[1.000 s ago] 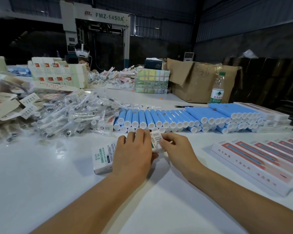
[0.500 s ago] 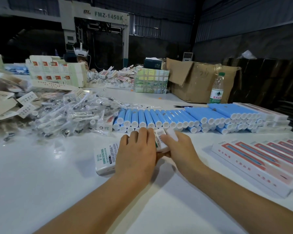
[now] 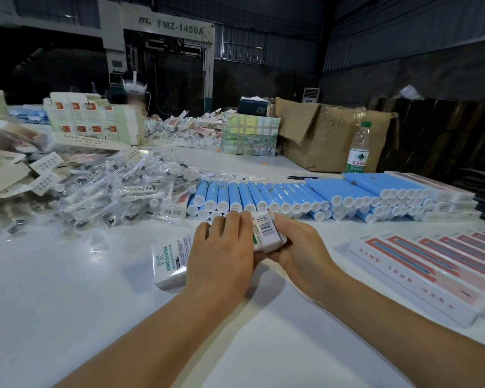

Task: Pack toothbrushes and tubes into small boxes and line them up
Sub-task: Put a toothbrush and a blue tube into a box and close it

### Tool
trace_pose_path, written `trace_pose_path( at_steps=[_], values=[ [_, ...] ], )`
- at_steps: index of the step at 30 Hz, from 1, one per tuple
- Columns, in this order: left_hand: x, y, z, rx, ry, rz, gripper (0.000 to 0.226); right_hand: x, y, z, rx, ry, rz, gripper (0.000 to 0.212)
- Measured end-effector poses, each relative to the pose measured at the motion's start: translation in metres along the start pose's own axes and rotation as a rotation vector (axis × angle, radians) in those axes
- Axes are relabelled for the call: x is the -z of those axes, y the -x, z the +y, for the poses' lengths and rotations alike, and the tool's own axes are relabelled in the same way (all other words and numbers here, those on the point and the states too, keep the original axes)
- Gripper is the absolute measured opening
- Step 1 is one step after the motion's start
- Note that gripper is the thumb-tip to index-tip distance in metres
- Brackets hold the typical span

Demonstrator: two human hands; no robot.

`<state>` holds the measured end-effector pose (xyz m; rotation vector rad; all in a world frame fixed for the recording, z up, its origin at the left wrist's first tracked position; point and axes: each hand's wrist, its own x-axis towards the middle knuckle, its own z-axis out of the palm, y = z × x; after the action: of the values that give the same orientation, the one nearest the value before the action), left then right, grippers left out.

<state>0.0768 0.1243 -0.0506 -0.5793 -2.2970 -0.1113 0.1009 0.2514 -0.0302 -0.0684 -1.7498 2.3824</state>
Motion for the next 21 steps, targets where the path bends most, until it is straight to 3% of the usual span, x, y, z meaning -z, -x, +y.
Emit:
trace_pose_path(
  at_steps=[6,21],
  values=[
    [0.002,0.0,-0.002,-0.04,0.065,0.093,0.067,0.002,0.001,-0.002,0.035,-0.021,0.056,0.026],
    [0.004,0.0,-0.001,-0.069,0.004,0.035,0.069,-0.001,-0.001,0.007,0.048,0.103,0.075,0.033]
  ],
)
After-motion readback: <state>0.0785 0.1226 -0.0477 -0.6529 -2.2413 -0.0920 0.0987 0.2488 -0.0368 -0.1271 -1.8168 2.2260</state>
